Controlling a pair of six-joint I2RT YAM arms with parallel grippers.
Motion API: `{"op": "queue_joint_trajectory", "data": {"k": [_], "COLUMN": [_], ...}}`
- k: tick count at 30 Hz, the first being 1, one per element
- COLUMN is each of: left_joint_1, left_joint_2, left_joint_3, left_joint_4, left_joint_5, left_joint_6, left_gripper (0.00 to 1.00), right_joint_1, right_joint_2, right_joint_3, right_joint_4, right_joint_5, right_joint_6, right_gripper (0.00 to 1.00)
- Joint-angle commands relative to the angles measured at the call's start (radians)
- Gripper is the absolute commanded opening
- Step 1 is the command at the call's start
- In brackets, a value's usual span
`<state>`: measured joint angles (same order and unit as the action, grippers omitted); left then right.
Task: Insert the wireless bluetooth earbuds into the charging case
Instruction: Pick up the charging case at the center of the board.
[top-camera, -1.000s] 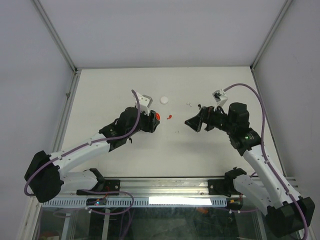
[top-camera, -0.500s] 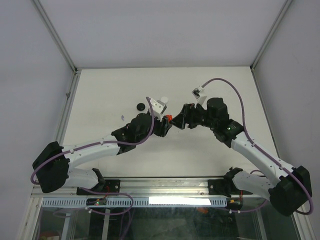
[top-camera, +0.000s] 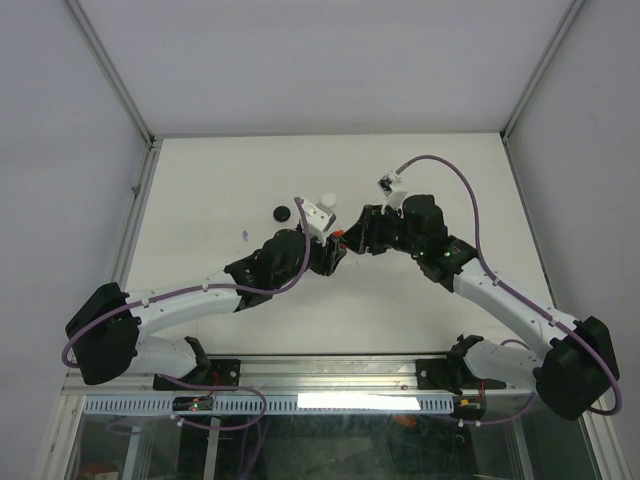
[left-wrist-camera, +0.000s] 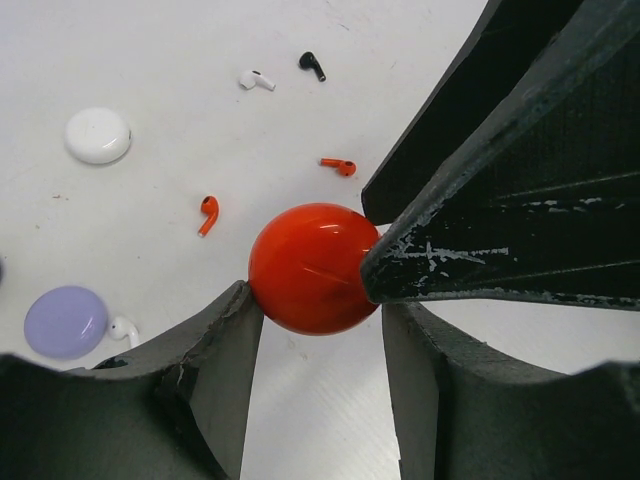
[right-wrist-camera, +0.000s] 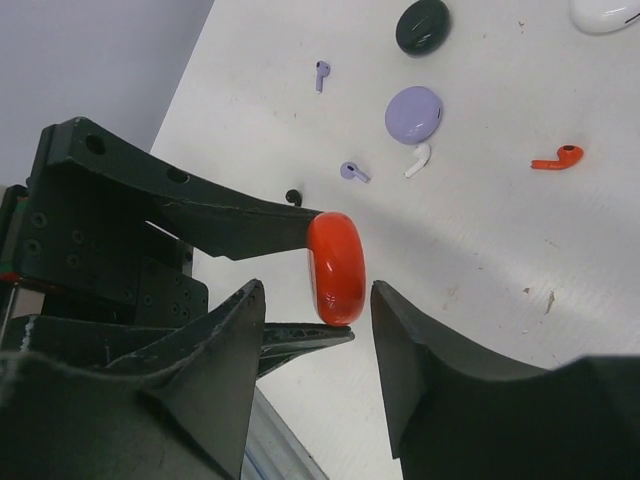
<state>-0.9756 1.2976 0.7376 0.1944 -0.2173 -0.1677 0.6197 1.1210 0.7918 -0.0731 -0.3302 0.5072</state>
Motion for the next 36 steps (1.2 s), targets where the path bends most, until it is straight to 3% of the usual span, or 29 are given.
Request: {"op": "queue_joint_trajectory", "data": {"k": [1,13,16,18,21,28,32,36], "left_joint_1": [-0.009,-0.011,-0.011,-0.011,-0.011,-0.011,-0.009,-0.008], "left_joint_2": [-0.031,-0.058,-0.060,-0.058,-0.063,-0.066,-0.075,-0.100], "left_joint_3": [0.000,-0.014,-0.024,-0.026,-0.029,-0.030,-0.037,-0.056], "left_joint_4": [0.084,0.089,0.099,0.102,0.105,0.099,0.097,0.100], "left_joint_5": [0.001,0.031,0.052,0.062,0.067,0.064,0.082,0.134], "left_joint_6": [0.007,-0.012,-0.024,-0.028,-0.028,-0.031,-0.032,-0.019], "left_gripper": [0.34,0.36,0.36,0.36,0.35,0.38,0.44,0.56], "right_joint_1": [0.006,0.016,0.016,0.018,0.020,0.020,0.020,0.018], "right_joint_2": [-0.012,0.011,0.012,0.014,0.014,0.013,0.009,-0.002], "right_joint_3": [0.037,0.022,0.015,0.015,0.016,0.023,0.024,0.030], "right_joint_4": [0.038,0.048,0.048,0.047,0.039,0.029,0.023,0.020], "right_joint_5": [0.007,-0.003,-0.007,-0.013,-0.005,-0.013,-0.025,-0.050], "right_joint_6": [-0.002,-0.022,-0.025,-0.028,-0.033,-0.054,-0.081,-0.117], "right_gripper": [0.49,0.35,0.36,0.43,0.44,0.26,0.13,0.09]}}
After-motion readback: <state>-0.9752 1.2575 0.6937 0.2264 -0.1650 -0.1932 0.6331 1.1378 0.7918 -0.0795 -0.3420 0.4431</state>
